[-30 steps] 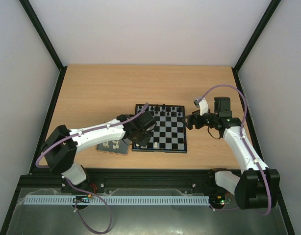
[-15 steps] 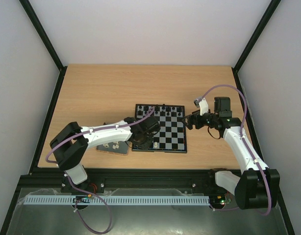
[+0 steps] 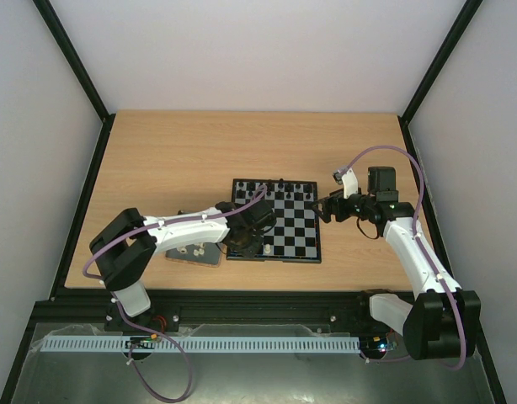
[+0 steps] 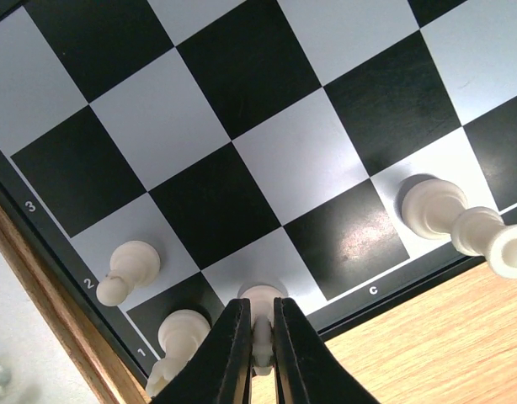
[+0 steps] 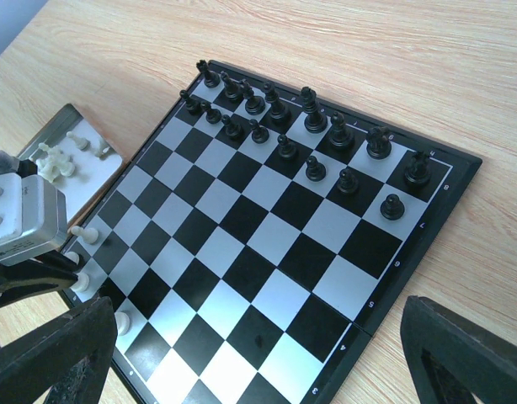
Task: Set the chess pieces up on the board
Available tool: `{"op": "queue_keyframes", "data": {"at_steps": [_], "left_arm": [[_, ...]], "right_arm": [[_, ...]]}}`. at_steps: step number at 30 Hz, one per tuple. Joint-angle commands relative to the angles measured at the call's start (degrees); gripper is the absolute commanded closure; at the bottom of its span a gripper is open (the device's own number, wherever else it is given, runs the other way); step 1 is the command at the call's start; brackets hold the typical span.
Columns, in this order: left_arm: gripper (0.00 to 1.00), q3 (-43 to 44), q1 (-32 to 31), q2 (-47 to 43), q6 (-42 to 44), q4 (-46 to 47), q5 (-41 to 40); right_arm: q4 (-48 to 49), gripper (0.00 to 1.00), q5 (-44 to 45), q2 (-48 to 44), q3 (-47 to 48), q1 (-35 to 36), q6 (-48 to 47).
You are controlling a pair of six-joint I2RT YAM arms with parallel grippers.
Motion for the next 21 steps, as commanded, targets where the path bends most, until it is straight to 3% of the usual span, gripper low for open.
{"op": "queue_keyframes", "data": {"at_steps": [1, 11, 16, 18, 19, 20, 21], "left_arm": [[0.94, 0.32, 0.03, 0.79, -0.32, 0.18, -0.80], [0.96, 0.09, 0.91, 1.13, -0.46, 0.90, -0.50], [0.82, 0.53, 0.92, -0.34, -0.77, -0.44, -0.57], [0.71, 1.13, 0.92, -2.21, -0.88, -1.44, -1.48], [0.61, 1.51, 0.92, -3.46, -1.05, -2.08, -2.31], [0.41, 2.09, 0.92, -4.75, -1.34, -2.81, -3.43], [0.10, 2.72, 1.04, -6.21, -1.80, -3.80, -4.78]], "right_arm": [[-2.00, 0.07, -0.43, -0.16, 0.73, -0.08, -0.97], [-2.13, 0.07, -0.50, -0.08, 0.68, -0.08, -1.06], [-2.17, 0.07, -0.65, -0.07, 0.73, -0.08, -1.11], [-2.19, 0.07, -0.59, -0.07, 0.76, -0.08, -1.06], [-2.15, 0.07, -0.62, 0.01, 0.77, -0.08, -1.06], [-2.19, 0.07, -0.73, -0.05, 0.77, -0.08, -1.06], [-2.19, 0.07, -0.83, -0.07, 0.77, -0.08, -1.06]]}}
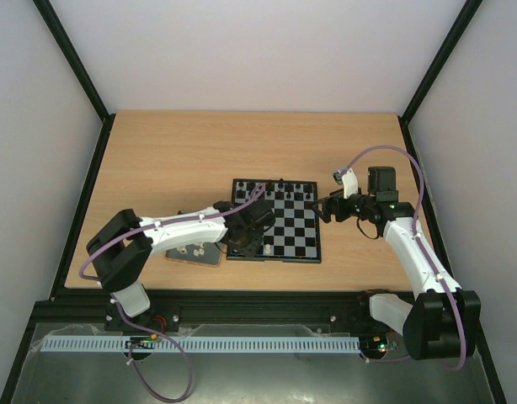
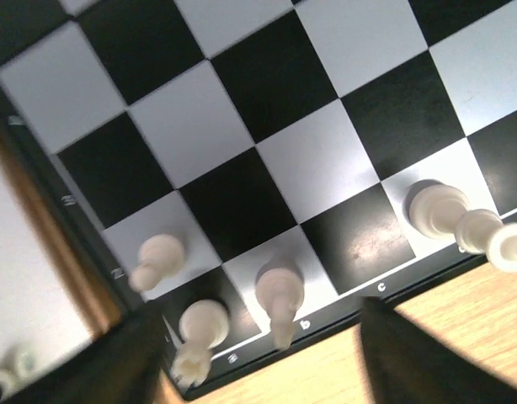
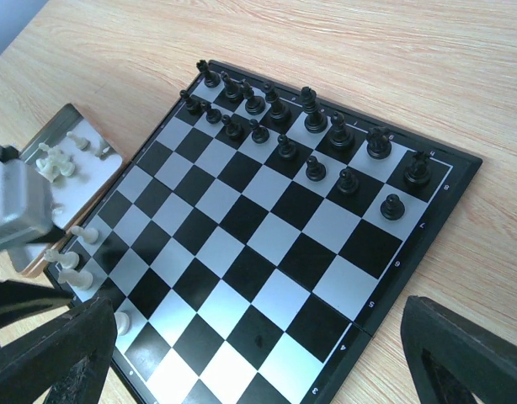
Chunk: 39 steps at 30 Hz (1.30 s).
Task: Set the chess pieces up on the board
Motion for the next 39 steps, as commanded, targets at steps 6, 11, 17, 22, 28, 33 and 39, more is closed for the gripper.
{"op": "queue_keyframes", "data": {"at_steps": [6, 11, 17, 22, 28, 33, 39], "left_arm": [[0.01, 7.33, 0.93, -13.61, -4.26, -11.78, -16.07], [0.01, 7.74, 1.73, -16.05, -2.58, -15.07, -22.65], [0.01, -3.60, 3.70, -25.47, 3.37, 0.03, -21.67], [0.01, -1.55, 5.31, -26.91, 3.14, -0.87, -24.27], [0.01, -1.51, 15.11, -29.59, -5.11, -3.50, -25.41], [0.01, -4.36, 24.66, -26.09, 1.23, -2.75, -13.84], [0.47, -8.64, 27.61, -21.29, 3.26, -1.92, -2.84]], "right_arm": [[-2.45, 0.07, -1.80, -0.32, 0.71, -0.08, -1.43], [-2.34, 0.07, -1.88, -0.35, 0.71, -0.07, -1.34], [-1.92, 0.07, -1.48, -0.41, 0.45, -0.08, -0.72], [-1.09, 0.07, -1.45, 0.66, -0.10, -0.08, -0.49], [-0.98, 0.07, -3.27, 2.15, -0.32, -0.08, -0.52], [-0.95, 0.07, -4.55, 3.90, -0.39, -0.06, -1.24], [-2.00, 0.01, -3.82, 5.72, 0.42, -0.08, -2.72]]}}
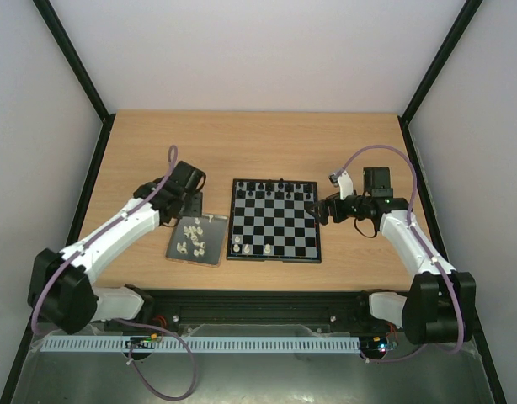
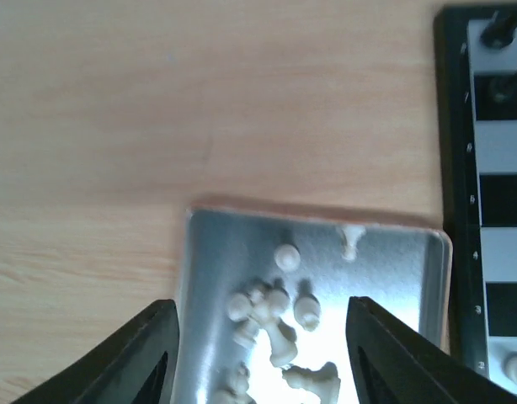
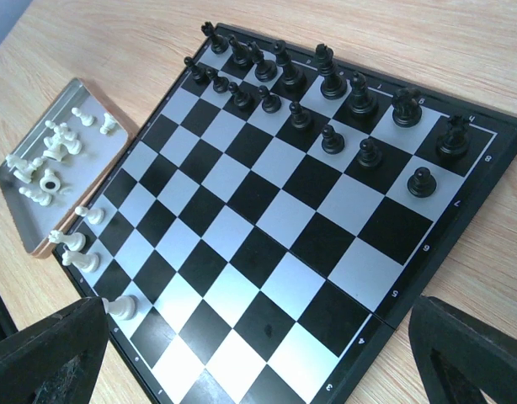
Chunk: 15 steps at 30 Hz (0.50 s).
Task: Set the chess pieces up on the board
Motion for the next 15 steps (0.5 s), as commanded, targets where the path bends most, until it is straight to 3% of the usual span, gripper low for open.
{"op": "queue_keyframes", "data": {"at_steps": [1, 4, 15], "left_arm": [[0.50, -1.72, 0.95, 4.12, 2.02, -0.27, 12.01], [0.58, -2.91, 0.88, 6.40, 1.21, 0.63, 16.71], [0.78, -5.47, 0.87, 10.20, -3.57, 0.67, 15.23]], "right_arm": [[-1.77, 0.01, -1.39, 0.81, 0.53, -0.08, -1.58], [-2.12, 0.01, -1.47, 0.33, 0.62, -0.08, -1.56], [-0.91, 0.01, -1.31, -0.89, -0.15, -0.08, -0.17]]}}
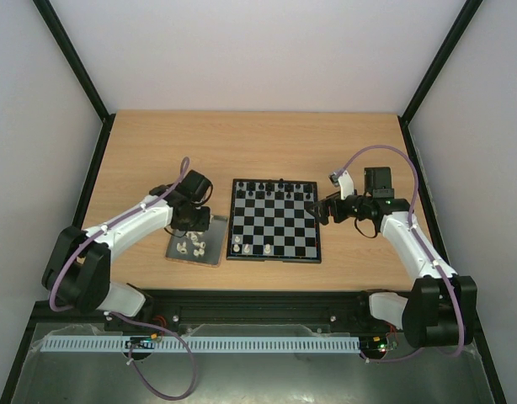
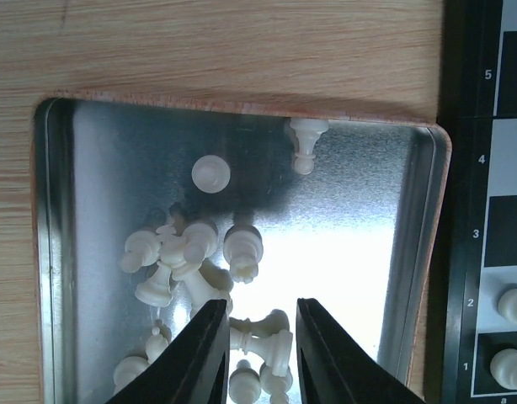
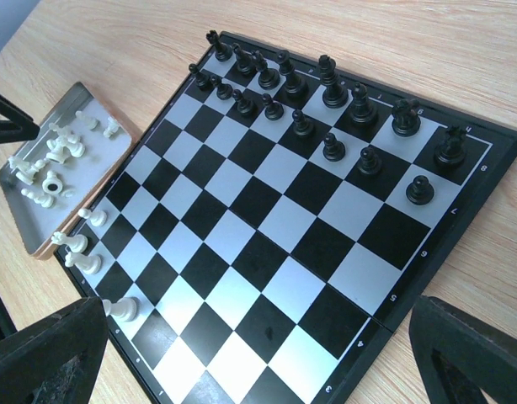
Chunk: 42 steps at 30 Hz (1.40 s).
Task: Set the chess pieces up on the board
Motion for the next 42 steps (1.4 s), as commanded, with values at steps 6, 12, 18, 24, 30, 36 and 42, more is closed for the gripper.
{"op": "queue_keyframes", "data": {"at_steps": [6, 12, 18, 24, 30, 36, 42], "left_arm": [[0.79, -0.49, 0.25, 3.84, -1.01, 0.33, -0.45], [0.77, 0.43, 0.25, 6.91, -0.72, 1.65, -0.97], [0.77, 1.41, 0.35, 9.44, -0.46, 2.61, -2.16], [0.79, 2.62, 0.34, 11.67, 0.04, 3.01, -2.73], [0.88, 3.12, 0.26, 11.41, 0.51, 3.05, -2.52], [0.92, 6.21, -2.37, 8.55, 1.99, -0.51, -2.27], [0.92, 13.52, -9.03, 6.54, 3.91, -2.48, -0.22]], "right_arm": [[-0.82, 0.01, -1.06, 0.04, -0.07, -0.08, 0.36], [-0.74, 0.01, -0.91, 0.19, -0.17, -0.08, 0.27], [-0.79, 0.01, -0.68, 0.61, -0.16, -0.08, 0.27], [-0.87, 0.01, -0.58, 1.04, -0.15, -0.08, 0.18], [-0.85, 0.01, -0.48, 1.39, -0.15, -0.08, 0.18], [-0.96, 0.01, -0.46, 1.97, 0.02, -0.08, 0.17], [-0.99, 0.01, -0.41, 2.15, 0.19, -0.08, 0.18]]}}
